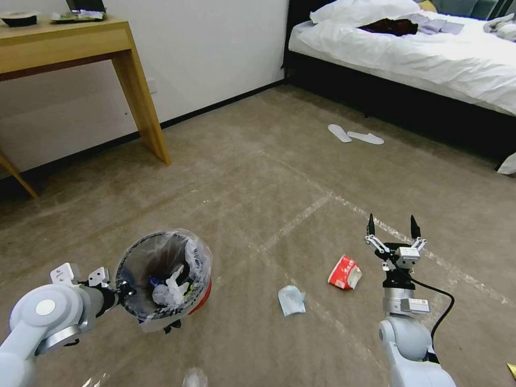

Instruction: Pick up the trash bin and place the garbage on the floor into it.

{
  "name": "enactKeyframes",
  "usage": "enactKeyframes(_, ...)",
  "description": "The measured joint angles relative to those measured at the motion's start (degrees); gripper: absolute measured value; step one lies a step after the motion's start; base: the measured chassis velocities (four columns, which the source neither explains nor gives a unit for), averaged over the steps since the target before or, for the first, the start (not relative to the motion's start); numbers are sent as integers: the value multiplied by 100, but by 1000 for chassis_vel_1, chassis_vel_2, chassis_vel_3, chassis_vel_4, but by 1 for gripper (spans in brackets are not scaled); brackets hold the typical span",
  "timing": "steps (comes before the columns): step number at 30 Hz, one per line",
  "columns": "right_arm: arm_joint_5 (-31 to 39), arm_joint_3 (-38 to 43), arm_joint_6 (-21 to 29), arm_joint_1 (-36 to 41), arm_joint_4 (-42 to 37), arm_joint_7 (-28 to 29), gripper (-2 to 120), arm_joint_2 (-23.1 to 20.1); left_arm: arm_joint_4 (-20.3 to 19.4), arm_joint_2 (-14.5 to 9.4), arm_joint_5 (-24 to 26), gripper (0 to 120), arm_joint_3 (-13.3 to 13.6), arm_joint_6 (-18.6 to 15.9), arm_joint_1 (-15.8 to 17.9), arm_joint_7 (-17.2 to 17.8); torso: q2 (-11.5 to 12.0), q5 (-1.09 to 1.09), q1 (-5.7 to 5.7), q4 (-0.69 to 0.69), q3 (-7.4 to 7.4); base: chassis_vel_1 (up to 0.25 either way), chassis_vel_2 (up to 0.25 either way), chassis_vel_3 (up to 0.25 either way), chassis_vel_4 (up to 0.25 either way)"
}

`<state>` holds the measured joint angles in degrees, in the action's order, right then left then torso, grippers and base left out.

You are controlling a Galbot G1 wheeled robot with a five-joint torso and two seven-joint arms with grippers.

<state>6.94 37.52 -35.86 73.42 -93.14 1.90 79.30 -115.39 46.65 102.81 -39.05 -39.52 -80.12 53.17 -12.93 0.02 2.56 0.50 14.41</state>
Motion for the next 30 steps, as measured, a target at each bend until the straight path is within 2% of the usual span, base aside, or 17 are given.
enactKeyframes(7, -31, 1, -11, -37, 50, 81, 100, 10, 0, -18, -9, 0, -4, 7, 11, -3, 1, 0, 2, 2, 1, -228, 240, 243, -232)
enactKeyframes(10, -27, 0, -89, -83, 109, 88, 100, 3, 0, -34, -8, 0, -11, 12, 15, -7, 1, -1, 4, 0, 2, -125, 139, 89, -101)
enactKeyframes(25, -229, 16, -41, -209, 226, 109, 100, -176, -10, -67, -1, 0, -31, 16, 15, -20, 0, -1, -2, 0, -2, 11, 2, -8, 9)
enactKeyframes(28, -392, 85, 17, -309, 338, -133, 100, -393, -12, -66, -3, 0, -33, 17, 15, -35, 0, 0, -1, 0, -1, 0, 0, 0, 0)
enactKeyframes(29, -348, 67, 187, -297, 340, -409, 100, -644, -23, -62, -5, 0, -33, 17, 13, -43, 0, 0, -1, 0, -1, 0, 0, 0, 0)
enactKeyframes(30, -325, -30, 243, -293, 386, -413, 100, -852, -27, -61, -6, 0, -36, 18, 10, -47, 0, 0, -1, 2, -1, 0, 0, 0, 0)
